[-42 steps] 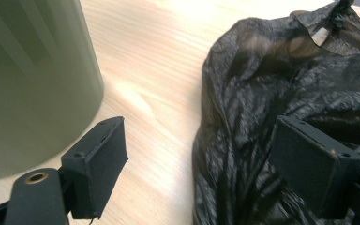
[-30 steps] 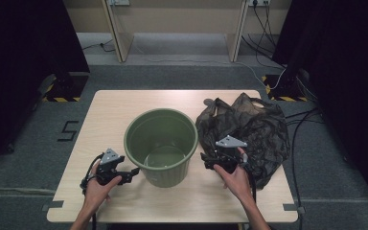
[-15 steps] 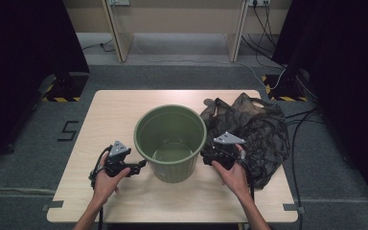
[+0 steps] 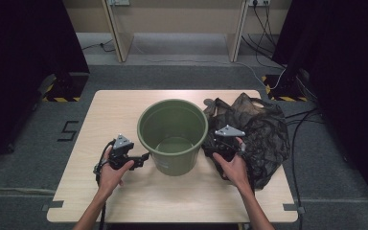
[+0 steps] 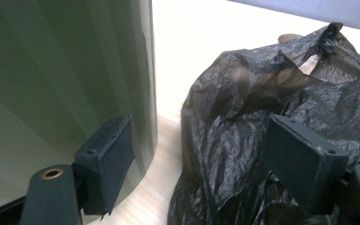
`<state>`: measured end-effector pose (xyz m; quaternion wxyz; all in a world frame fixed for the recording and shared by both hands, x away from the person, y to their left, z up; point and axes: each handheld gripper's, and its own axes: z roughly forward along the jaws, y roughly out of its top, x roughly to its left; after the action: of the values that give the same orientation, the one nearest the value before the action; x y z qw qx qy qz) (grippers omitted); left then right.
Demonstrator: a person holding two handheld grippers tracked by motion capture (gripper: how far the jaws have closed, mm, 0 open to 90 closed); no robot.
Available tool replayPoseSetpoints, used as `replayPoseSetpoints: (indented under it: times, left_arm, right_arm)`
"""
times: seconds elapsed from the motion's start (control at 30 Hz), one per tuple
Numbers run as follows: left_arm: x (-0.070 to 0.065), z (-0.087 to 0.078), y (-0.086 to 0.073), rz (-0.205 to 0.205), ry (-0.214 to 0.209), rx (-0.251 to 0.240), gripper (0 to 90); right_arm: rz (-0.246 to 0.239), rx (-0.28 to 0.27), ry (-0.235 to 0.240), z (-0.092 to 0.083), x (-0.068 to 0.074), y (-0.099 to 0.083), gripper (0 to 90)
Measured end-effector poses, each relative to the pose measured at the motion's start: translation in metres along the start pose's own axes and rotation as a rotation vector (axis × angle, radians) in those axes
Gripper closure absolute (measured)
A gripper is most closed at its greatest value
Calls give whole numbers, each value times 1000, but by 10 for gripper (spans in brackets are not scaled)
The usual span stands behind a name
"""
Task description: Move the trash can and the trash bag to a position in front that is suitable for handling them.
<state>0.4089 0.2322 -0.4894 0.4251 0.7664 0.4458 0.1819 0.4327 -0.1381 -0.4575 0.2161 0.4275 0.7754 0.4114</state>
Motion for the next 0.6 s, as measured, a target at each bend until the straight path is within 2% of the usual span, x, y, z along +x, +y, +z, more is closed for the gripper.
replayPoseSetpoints:
  times: [0.13,0.3,0.43,0.5,0.53,0.6]
  left_arm:
    - [2,4,2,-8,8,-9,174]
    - [5,8,1,-37,-7,-19,178]
    - [7,8,1,-41,-20,-17,175]
    - [7,8,0,-38,-29,-13,169]
    - [8,5,-1,-27,-32,-5,162]
    - [10,0,-2,-29,-34,-6,156]
  right_arm:
    - [13,-2,7,4,-4,2,249]
    - [2,5,-4,7,-6,6,249]
    - [-4,9,-3,8,-8,7,240]
    - [9,6,-4,7,-9,8,209]
    - [14,5,-15,3,-12,8,209]
    - [11,11,-27,-4,-15,7,197]
